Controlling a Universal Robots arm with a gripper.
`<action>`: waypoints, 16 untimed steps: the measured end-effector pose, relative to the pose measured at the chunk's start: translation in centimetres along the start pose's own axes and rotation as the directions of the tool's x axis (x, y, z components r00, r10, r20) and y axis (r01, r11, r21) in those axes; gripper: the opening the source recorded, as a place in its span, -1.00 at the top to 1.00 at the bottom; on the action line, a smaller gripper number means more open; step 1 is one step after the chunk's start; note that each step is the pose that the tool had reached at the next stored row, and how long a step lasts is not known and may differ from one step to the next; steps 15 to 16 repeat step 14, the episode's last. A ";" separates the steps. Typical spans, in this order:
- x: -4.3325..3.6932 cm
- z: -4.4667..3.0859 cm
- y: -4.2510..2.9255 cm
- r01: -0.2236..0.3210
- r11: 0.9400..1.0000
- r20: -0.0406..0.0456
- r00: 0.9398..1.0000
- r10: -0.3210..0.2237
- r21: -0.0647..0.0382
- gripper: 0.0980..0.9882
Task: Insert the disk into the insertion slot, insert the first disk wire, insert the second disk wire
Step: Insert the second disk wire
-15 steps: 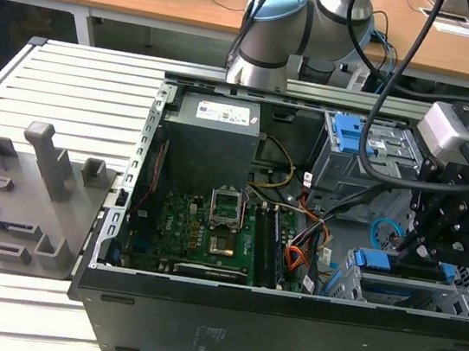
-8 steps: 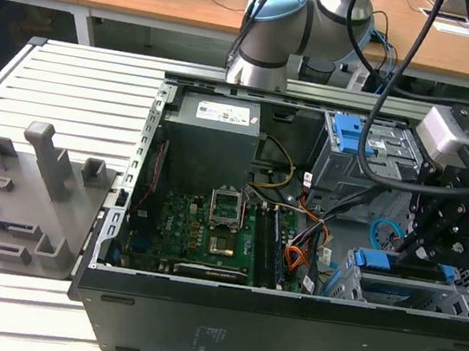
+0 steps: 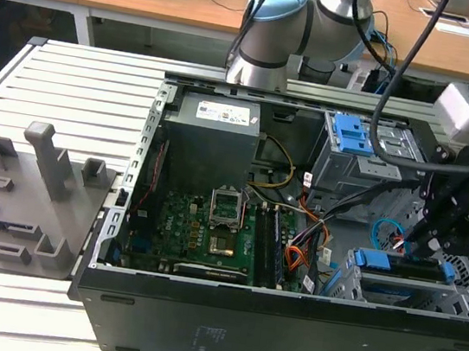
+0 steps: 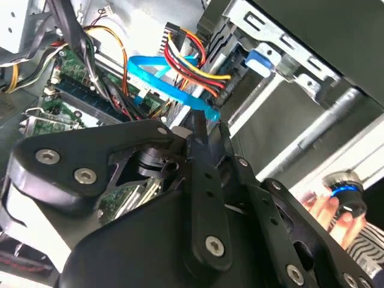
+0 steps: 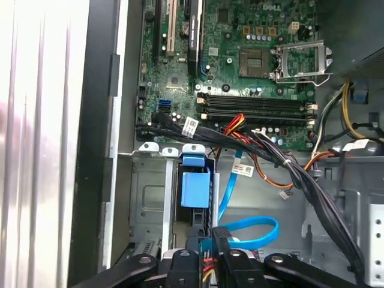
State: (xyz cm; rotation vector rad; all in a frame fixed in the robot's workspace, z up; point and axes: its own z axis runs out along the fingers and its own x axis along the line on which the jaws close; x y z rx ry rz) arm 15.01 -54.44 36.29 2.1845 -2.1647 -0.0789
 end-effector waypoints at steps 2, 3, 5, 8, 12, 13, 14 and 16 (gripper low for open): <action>0.00 -1.80 0.18 0.000 1.000 -0.001 1.000 0.000 0.000 0.98; 0.01 -2.05 0.25 0.000 1.000 -0.001 1.000 0.000 0.001 0.98; 0.02 -2.07 0.64 0.000 1.000 -0.001 1.000 0.000 0.002 0.98; 0.05 -2.04 1.09 0.000 1.000 0.000 1.000 0.000 0.004 0.98; 0.04 -2.04 1.12 0.000 1.000 0.000 1.000 0.000 0.005 0.98; 0.04 -2.04 1.12 0.000 1.000 0.000 1.000 0.000 0.005 0.98; 0.04 -2.04 1.12 0.000 1.000 0.000 1.000 0.000 0.005 0.98; 0.04 -2.04 1.12 0.000 1.000 0.000 1.000 0.000 0.005 0.98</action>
